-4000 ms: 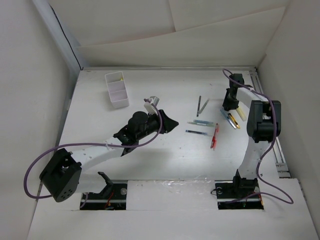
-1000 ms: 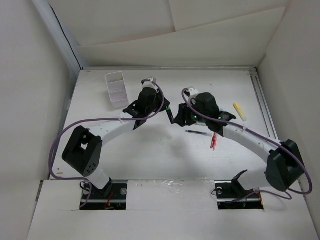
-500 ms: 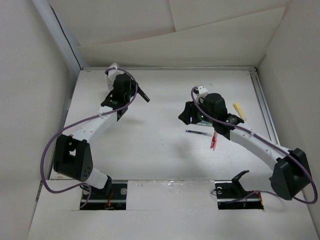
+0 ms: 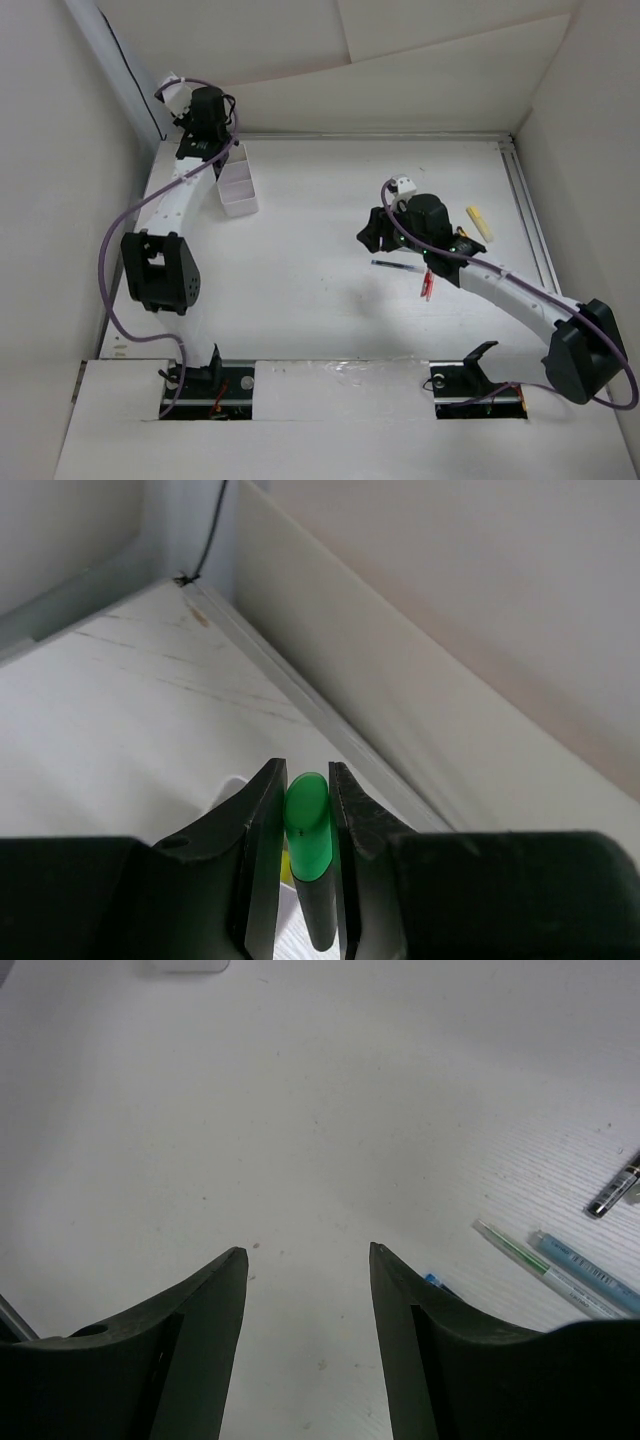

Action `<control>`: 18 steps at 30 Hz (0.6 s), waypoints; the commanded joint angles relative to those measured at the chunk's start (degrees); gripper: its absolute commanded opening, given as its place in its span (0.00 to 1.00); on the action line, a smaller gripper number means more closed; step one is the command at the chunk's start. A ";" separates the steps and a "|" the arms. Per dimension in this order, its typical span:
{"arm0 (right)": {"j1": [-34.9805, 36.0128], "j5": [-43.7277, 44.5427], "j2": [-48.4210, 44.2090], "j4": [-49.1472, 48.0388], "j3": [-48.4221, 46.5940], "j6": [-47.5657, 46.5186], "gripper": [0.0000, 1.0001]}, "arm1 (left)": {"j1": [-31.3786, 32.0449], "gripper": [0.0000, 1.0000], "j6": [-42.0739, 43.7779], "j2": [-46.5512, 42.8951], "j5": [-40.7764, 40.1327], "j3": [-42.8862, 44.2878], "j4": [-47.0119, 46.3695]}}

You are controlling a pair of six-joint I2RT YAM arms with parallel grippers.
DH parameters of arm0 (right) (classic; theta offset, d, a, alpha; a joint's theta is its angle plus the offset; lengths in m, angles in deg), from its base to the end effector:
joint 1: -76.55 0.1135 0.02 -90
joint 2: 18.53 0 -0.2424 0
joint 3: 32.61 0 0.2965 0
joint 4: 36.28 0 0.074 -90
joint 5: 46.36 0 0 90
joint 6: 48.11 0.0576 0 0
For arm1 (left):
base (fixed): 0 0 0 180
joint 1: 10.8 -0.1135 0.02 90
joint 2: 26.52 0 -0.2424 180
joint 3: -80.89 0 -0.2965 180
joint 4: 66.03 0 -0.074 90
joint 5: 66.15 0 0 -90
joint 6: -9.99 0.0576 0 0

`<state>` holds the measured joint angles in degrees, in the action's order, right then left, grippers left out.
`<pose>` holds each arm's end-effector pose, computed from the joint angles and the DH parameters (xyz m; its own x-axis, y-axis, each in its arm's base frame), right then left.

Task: Sort the stationery into containers
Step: Place the stationery in the storage box.

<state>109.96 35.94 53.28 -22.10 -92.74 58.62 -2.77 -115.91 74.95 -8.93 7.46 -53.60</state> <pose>0.2901 0.2006 0.2266 -0.5347 -0.0110 -0.8450 -0.5141 0.7978 0.3150 0.4846 -0.0369 0.3618 0.1406 -0.5177 -0.8439 -0.4097 0.7456 -0.5256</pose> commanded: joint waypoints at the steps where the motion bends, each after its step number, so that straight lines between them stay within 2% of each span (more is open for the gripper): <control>1: 0.87 1.55 -2.20 -3.47 0.28 0.41 0.58 | -0.39 0.00 5.39 3.81 -6.06 5.38 4.34; 11: 1.48 0.23 -2.20 -3.47 0.28 0.41 0.58 | -0.39 0.00 11.38 11.98 -11.79 13.03 2.23; 18: 1.48 0.23 -3.26 -3.47 0.28 -0.11 0.58 | 0.14 0.00 13.31 15.77 -13.98 14.27 0.66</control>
<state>110.83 36.35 51.75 -22.50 -92.19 58.60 -3.18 -104.67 90.21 -20.03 19.44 -50.56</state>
